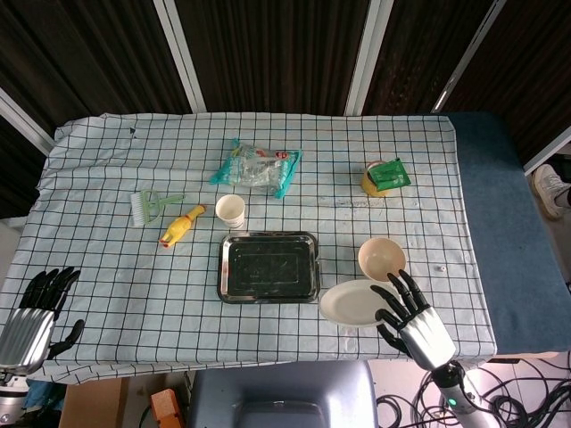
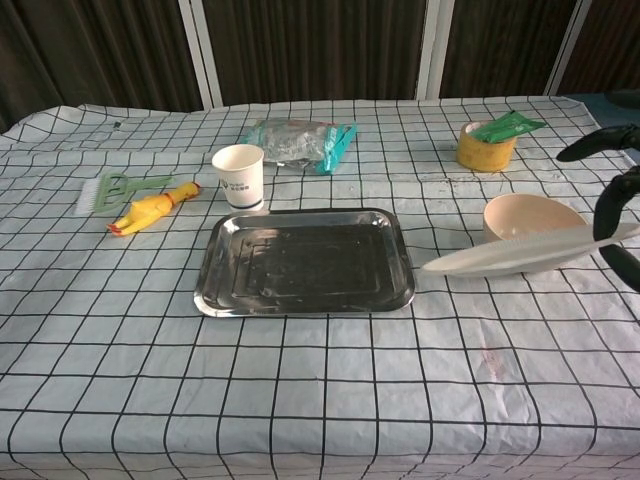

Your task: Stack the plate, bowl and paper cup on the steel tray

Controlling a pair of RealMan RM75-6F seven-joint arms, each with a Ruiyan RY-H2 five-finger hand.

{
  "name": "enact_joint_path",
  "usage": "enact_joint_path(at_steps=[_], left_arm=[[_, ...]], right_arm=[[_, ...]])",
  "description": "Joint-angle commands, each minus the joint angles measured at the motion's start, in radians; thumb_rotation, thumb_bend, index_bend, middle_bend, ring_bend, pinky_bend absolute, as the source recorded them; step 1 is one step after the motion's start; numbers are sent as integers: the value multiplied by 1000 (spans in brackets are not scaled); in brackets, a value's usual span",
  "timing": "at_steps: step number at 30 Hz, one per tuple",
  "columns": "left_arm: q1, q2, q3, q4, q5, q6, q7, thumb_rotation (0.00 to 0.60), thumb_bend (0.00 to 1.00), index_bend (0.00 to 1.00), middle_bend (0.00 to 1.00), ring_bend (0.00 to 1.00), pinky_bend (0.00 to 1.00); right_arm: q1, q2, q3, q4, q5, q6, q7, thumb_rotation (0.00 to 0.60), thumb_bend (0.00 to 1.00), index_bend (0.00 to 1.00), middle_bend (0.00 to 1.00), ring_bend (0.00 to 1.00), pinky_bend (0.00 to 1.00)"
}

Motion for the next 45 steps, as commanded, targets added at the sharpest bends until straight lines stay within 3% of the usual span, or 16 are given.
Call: enact_joint_path(at_steps=[1, 6, 12, 20, 23, 35, 45], left_arm=[[0, 0, 0, 0, 0, 0, -1, 600, 402, 0, 59, 33, 46], [-3, 2, 0, -1, 1, -6, -5, 600, 402, 0, 59, 33, 46], [-4, 5, -3, 2, -6, -8, -17, 600, 402, 0, 59, 33, 46], [-5, 11, -5, 6, -13, -9, -38, 600, 402, 0, 59, 33, 47], [-2, 16, -7, 8, -15, -5, -51, 600, 402, 0, 59, 33, 47], [-2, 18, -6, 10, -14, -6, -57, 600, 402, 0, 59, 33, 47], [-5, 17, -7, 10, -19, -14, -53, 600, 400, 0, 59, 33, 47]], right_arm=[[23, 10, 17, -27, -16, 2, -21, 600, 407, 799, 230, 0, 37], [109, 8, 74, -84, -39, -54, -86, 600, 404, 800, 231, 0, 47], [248, -38, 153, -106, -44, -195, -177, 600, 401, 800, 231, 0, 51], [359, -130, 191, -20, -28, -310, -217, 600, 400, 800, 233, 0, 51], [423, -201, 206, 80, -9, -382, -222, 600, 399, 800, 237, 0, 52], [511, -355, 194, 345, 46, -393, -132, 600, 398, 800, 245, 8, 51], [522, -406, 140, 457, 74, -400, -80, 600, 396, 800, 245, 8, 52]])
